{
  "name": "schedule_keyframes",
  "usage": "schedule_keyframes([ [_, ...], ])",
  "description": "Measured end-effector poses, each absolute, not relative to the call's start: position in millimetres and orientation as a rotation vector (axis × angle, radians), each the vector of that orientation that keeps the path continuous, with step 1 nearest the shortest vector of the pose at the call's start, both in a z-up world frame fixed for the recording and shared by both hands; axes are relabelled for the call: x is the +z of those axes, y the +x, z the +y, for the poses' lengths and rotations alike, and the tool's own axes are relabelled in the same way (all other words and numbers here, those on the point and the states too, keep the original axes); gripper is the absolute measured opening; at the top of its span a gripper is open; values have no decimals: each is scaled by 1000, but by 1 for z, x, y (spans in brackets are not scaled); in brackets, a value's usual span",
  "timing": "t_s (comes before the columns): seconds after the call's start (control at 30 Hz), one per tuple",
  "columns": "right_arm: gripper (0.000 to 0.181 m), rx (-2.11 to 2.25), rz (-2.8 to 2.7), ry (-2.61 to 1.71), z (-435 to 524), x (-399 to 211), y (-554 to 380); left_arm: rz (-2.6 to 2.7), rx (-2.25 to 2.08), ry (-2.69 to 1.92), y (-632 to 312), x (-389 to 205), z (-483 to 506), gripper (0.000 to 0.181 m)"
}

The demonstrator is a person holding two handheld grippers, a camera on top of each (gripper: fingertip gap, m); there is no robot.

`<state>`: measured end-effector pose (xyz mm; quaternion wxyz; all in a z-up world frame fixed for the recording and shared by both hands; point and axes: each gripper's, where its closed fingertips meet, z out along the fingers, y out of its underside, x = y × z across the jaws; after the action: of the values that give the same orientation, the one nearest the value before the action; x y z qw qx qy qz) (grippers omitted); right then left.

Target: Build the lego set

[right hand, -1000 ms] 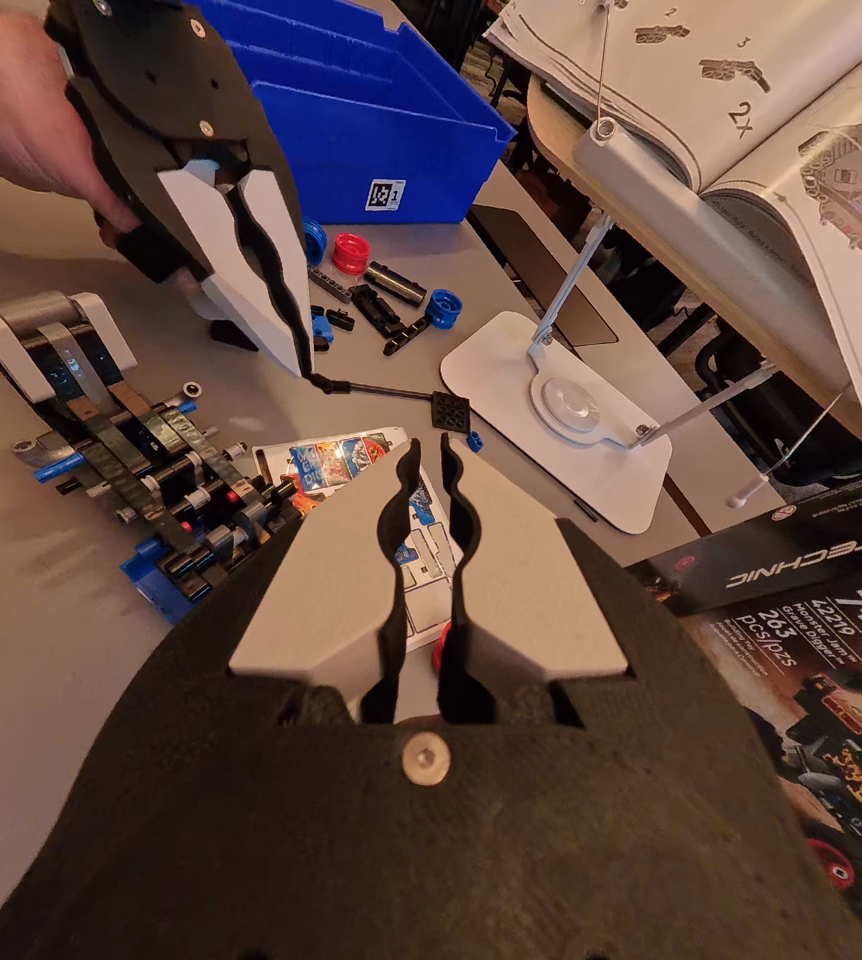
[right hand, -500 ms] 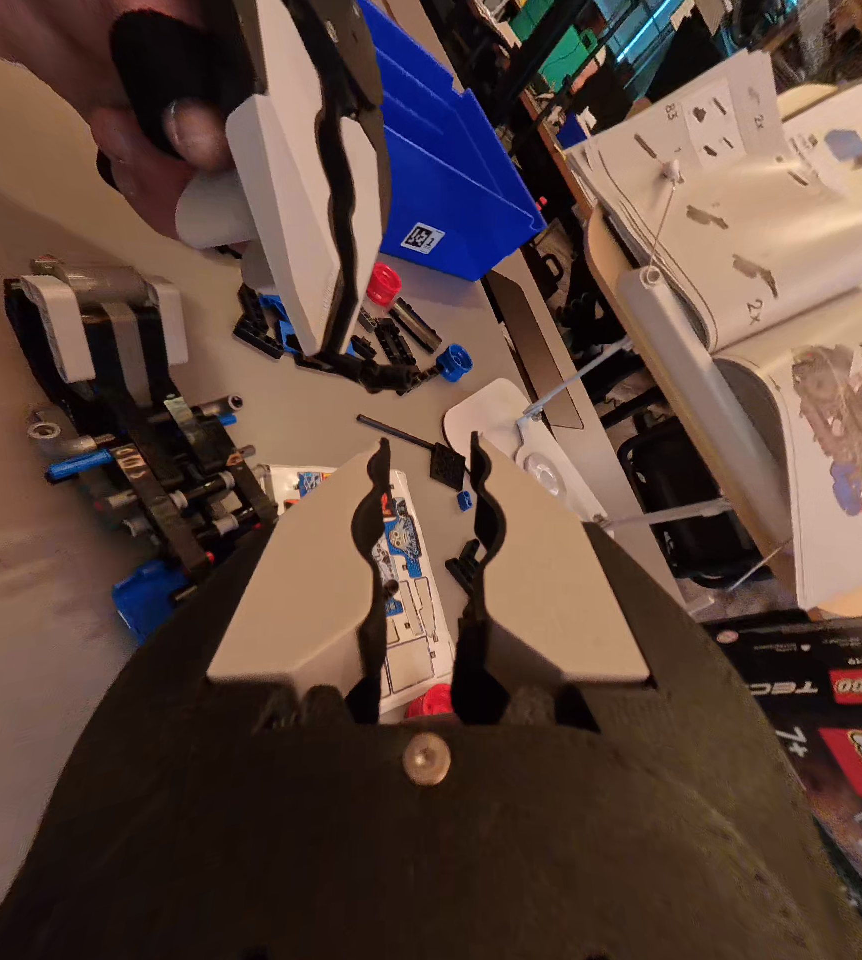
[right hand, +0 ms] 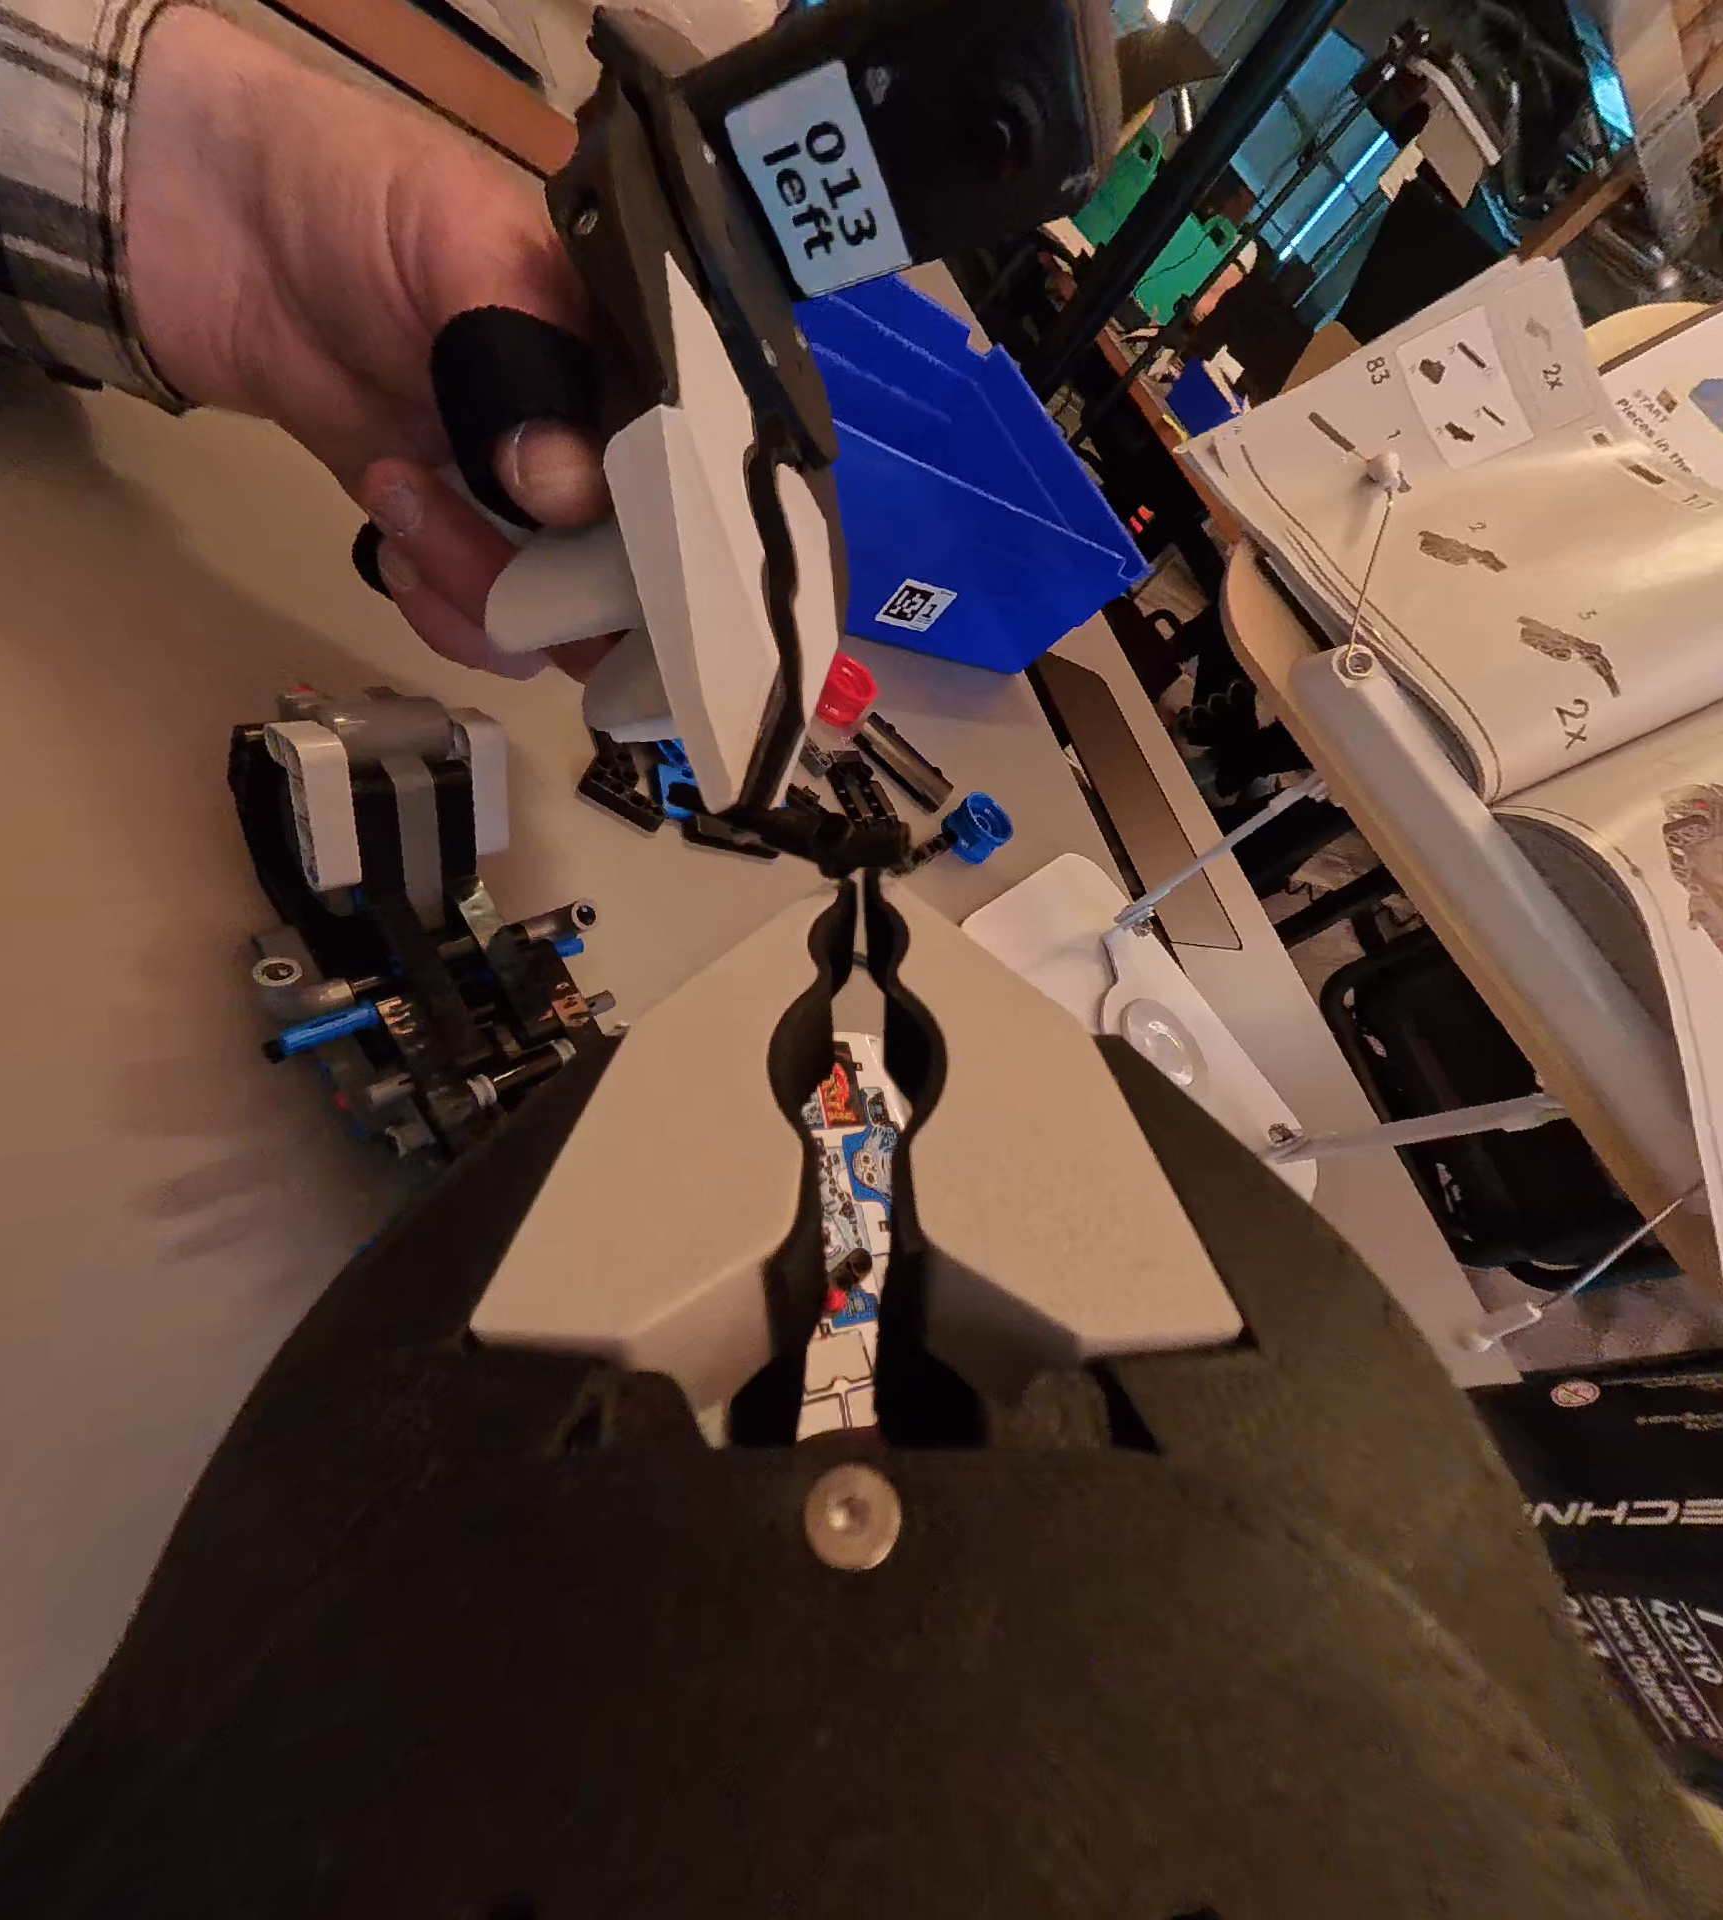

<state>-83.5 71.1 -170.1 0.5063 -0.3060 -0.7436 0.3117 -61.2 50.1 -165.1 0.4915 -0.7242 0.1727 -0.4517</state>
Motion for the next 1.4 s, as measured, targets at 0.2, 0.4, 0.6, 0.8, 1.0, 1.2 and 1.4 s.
schedule_keyframes([
  [0.2,17,735,-1743,-757,81,-163,-83,392,-1134,-1739,-64,-163,50,2],
  [0.4,16,655,-1746,-657,73,-160,-82,392,-1173,-1739,-61,-164,48,2],
  [0.6,20,471,-1724,-521,72,-153,-78,368,-1208,-1734,-63,-164,48,2],
  [0.8,23,297,-1753,-370,62,-160,-78,364,-1242,-1754,-61,-168,47,2],
  [1.0,15,314,-1790,-431,69,-166,-76,348,-1252,-1776,-60,-173,48,2],
  [1.2,14,377,-1844,-557,75,-176,-77,384,-1092,-1804,-63,-177,54,3],
  [1.4,14,475,-1915,-751,84,-195,-79,456,-856,-1787,-66,-173,60,1],
])
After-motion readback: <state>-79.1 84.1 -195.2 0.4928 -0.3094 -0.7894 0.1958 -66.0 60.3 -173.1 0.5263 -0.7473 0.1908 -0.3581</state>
